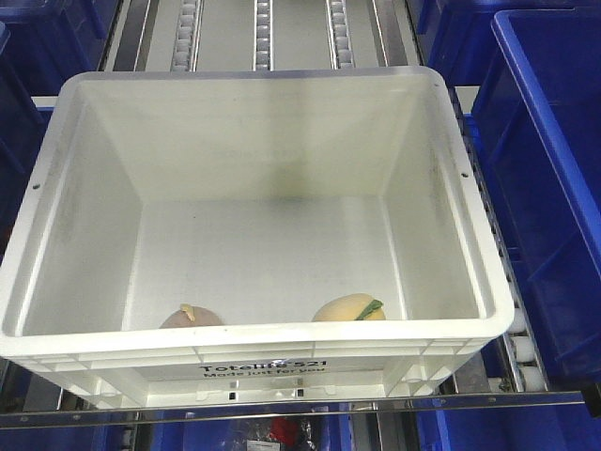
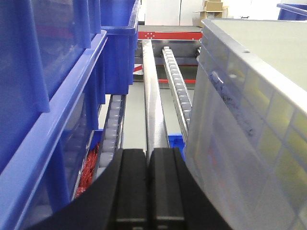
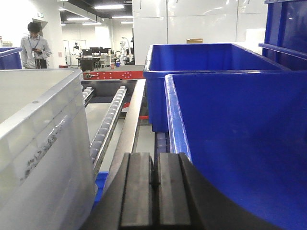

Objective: Place moving items into box and shelve
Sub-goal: 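Withdraw both grippers beside the crate on the shelf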

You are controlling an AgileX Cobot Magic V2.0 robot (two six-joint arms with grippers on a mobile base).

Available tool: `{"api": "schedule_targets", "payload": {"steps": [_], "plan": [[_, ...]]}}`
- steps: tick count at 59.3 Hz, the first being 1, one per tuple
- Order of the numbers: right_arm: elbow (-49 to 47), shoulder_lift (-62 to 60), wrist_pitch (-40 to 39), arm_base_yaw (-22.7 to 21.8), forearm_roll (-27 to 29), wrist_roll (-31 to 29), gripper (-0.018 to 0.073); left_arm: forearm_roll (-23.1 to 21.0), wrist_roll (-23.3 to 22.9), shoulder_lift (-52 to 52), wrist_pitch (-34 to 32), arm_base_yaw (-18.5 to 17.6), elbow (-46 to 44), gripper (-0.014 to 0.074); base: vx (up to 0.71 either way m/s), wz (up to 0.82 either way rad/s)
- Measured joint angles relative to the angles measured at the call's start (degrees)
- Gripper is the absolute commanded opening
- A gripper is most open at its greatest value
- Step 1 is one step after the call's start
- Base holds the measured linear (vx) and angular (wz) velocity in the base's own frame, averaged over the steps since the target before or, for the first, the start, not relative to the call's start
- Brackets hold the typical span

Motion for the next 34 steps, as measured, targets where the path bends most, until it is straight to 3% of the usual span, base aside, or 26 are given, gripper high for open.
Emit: {"api": "schedule_targets", "payload": {"steps": [34], "plan": [[0.06, 0.0, -0.02, 0.0, -0.61, 0.05, -0.0016, 0.0, 0.0, 0.0, 0.0, 0.0, 0.0, -0.0001, 0.0, 0.0]]}}
